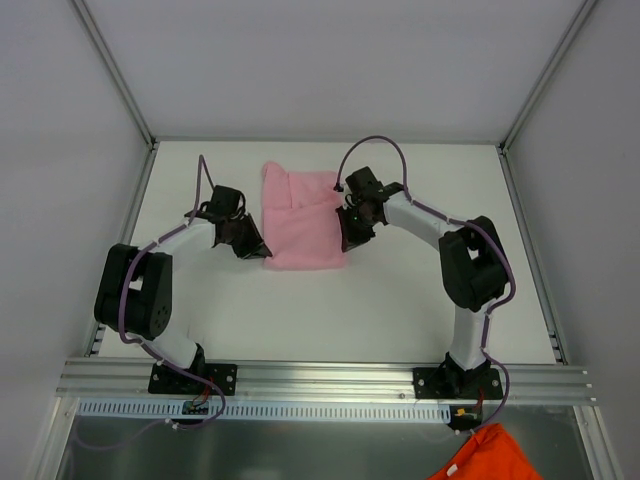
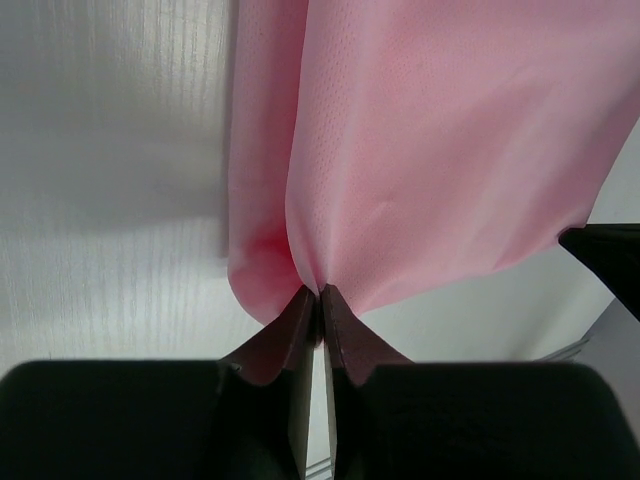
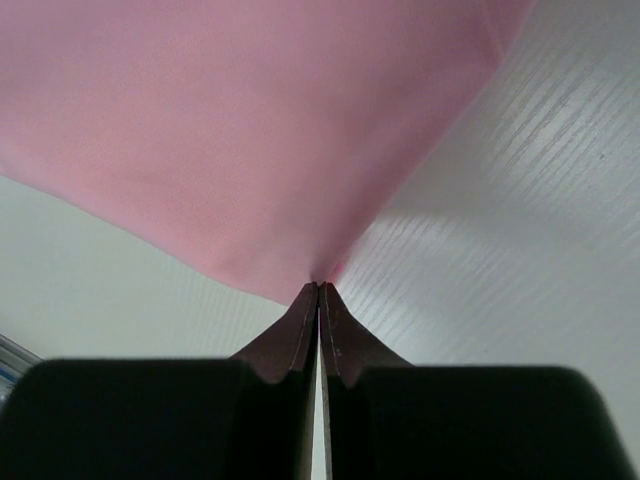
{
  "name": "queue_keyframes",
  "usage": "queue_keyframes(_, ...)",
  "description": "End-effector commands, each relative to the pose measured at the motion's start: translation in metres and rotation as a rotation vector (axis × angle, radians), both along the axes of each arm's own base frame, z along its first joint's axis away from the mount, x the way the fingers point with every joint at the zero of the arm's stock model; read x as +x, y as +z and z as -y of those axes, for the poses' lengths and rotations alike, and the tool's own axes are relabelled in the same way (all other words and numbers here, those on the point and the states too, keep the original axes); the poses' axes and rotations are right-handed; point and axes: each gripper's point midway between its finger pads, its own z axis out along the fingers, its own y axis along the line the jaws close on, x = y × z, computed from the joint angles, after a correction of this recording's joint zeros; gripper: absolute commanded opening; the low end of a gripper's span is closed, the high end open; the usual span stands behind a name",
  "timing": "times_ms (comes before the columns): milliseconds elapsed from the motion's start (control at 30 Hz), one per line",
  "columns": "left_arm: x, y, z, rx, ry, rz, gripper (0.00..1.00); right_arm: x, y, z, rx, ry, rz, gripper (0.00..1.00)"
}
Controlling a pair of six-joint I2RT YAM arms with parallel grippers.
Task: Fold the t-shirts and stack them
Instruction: Fold the folded rectangular tshirt in 1/3 of the way, then grab one side of the 2/3 rectangular tshirt with both arms
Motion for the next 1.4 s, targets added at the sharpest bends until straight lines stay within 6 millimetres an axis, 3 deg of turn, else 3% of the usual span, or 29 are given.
queue_keyframes(0,0.005,0.005,0.002,0.003,-0.008,0.018,0.09,0.004,0.022,-0.003,0.007,0.019,0.046,0.06)
queue_keyframes(33,0.008,0.006,0.002,0.008,-0.011,0.024,0.16,0.004,0.023,-0.001,0.001,0.017,0.052,0.12)
queue_keyframes(67,0.01,0.007,0.001,0.013,-0.012,0.028,0.15,0.004,0.023,0.001,-0.005,0.014,0.056,0.16)
queue_keyframes(100,0.015,0.012,0.002,0.015,-0.017,0.042,0.16,0.004,0.023,0.002,-0.011,0.01,0.062,0.35)
queue_keyframes(133,0.017,0.015,0.003,0.018,-0.023,0.046,0.29,0.006,0.024,0.005,-0.023,0.003,0.071,0.5)
queue_keyframes(167,0.021,0.017,0.001,0.029,-0.019,0.054,0.43,0.005,0.026,0.006,-0.025,0.004,0.076,0.58)
queue_keyframes(233,0.032,0.031,0.002,0.032,-0.025,0.088,0.82,0.007,0.028,0.008,-0.033,0.004,0.097,0.76)
queue_keyframes(300,0.043,0.043,0.003,0.036,-0.026,0.118,0.96,0.008,0.032,0.012,-0.04,-0.004,0.12,0.93)
queue_keyframes(333,0.045,0.045,0.003,0.039,-0.026,0.119,0.99,0.01,0.034,0.013,-0.043,-0.014,0.139,0.94)
queue_keyframes(467,0.05,0.049,0.004,0.035,-0.024,0.127,0.99,0.007,0.04,0.016,-0.041,-0.025,0.153,0.9)
queue_keyframes(533,0.045,0.042,0.004,0.033,-0.019,0.103,0.99,0.004,0.04,0.019,-0.039,-0.04,0.147,0.82)
queue_keyframes(567,0.038,0.036,0.004,0.028,-0.018,0.089,0.99,0.002,0.042,0.019,-0.032,-0.045,0.147,0.72)
queue_keyframes(600,0.036,0.035,0.004,0.019,-0.01,0.085,0.99,-0.001,0.047,0.022,-0.028,-0.056,0.157,0.31)
queue_keyframes(667,0.026,0.032,0.003,0.008,0.0,0.083,0.99,-0.002,0.059,0.028,-0.008,-0.093,0.178,0.01)
queue_keyframes(767,0.019,0.041,0.005,-0.025,0.009,0.121,0.98,-0.01,0.055,0.035,0.045,-0.144,0.145,0.01)
queue_keyframes(967,0.012,0.056,0.01,-0.079,0.003,0.151,0.92,-0.026,0.039,0.026,0.136,-0.15,0.044,0.02)
queue_keyframes(1067,0.012,0.058,0.009,-0.073,0.009,0.152,0.87,-0.03,0.036,0.017,0.172,-0.141,0.007,0.15)
queue_keyframes(1167,0.006,0.054,0.01,-0.083,0.011,0.132,0.88,-0.031,0.032,0.012,0.195,-0.15,-0.009,0.19)
queue_keyframes(1267,0.001,0.057,0.008,-0.088,0.019,0.143,0.87,-0.037,0.022,0.011,0.196,-0.15,-0.036,0.1)
queue_keyframes(1367,0.007,0.075,0.015,-0.128,0.002,0.194,0.82,-0.039,0.016,0.006,0.217,-0.147,-0.068,0.02)
